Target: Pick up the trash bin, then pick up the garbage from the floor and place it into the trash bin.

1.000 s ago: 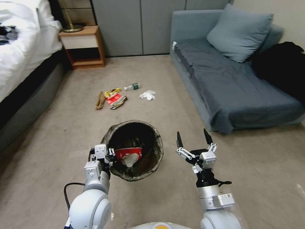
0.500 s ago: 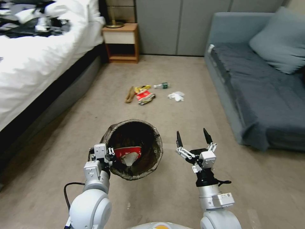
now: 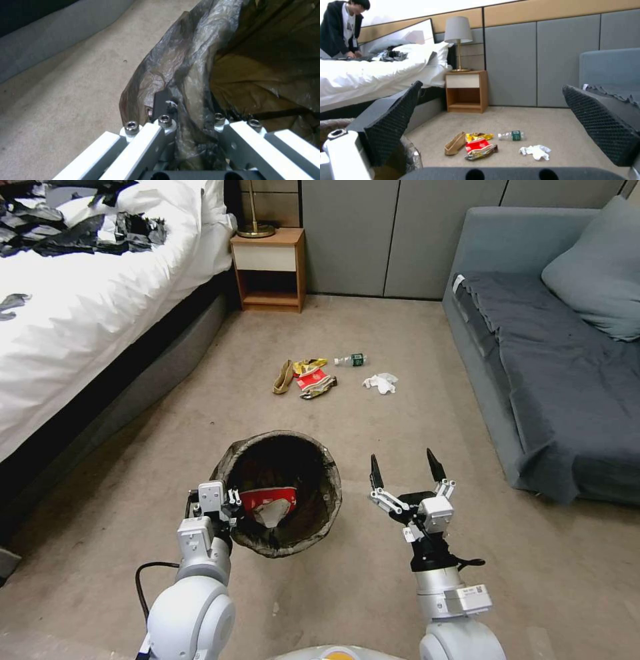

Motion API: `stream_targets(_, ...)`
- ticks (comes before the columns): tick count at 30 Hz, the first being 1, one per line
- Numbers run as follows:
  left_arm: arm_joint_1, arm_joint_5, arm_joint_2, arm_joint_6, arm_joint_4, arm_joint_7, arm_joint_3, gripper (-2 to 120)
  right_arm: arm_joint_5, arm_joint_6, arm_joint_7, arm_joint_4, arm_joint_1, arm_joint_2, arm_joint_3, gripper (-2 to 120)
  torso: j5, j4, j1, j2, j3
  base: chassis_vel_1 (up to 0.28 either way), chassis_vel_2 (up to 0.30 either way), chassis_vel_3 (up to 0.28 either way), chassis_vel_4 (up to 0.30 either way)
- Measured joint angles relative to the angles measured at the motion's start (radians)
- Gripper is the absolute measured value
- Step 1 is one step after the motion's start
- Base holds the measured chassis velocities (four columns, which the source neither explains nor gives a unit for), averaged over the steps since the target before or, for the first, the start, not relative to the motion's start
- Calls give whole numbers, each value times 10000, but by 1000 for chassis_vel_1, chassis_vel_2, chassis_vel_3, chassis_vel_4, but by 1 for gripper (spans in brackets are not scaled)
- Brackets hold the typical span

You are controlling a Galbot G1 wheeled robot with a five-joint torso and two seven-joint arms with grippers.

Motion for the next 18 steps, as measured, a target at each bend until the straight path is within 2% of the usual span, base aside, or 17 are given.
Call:
stream_targets(8,4,1,16,-7,-11,0,2,2,-3,19,5,-2,-16,24,35,100,-1,0,0,0,0,-89,83,76,-89)
stream_targets(18,14,4,25,-18,-57,6,-29,2,-2,22,51,29,-28,64,72,100,-3,0,0,0,0,-231,226,222,-226)
